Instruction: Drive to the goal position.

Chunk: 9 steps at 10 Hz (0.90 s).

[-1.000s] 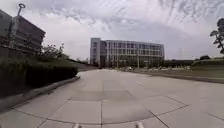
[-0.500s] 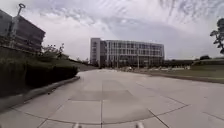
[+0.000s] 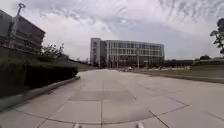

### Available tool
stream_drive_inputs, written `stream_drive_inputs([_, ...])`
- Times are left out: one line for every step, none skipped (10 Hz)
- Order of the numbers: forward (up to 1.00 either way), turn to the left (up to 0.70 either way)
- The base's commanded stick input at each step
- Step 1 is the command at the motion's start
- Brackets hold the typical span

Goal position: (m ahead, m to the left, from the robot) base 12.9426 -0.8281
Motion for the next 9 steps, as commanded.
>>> stream_drive_inputs([-0.13,0.00])
stream_drive_inputs([-0.05,0.00])
stream_drive_inputs([0.00,0.00])
stream_drive_inputs([0.00,0.00])
stream_drive_inputs([0.00,0.00])
stream_drive_inputs([0.00,0.00])
stream_drive_inputs([0.00,0.00])
stream_drive_inputs([0.00,0.00])
stream_drive_inputs([0.00,0.00])
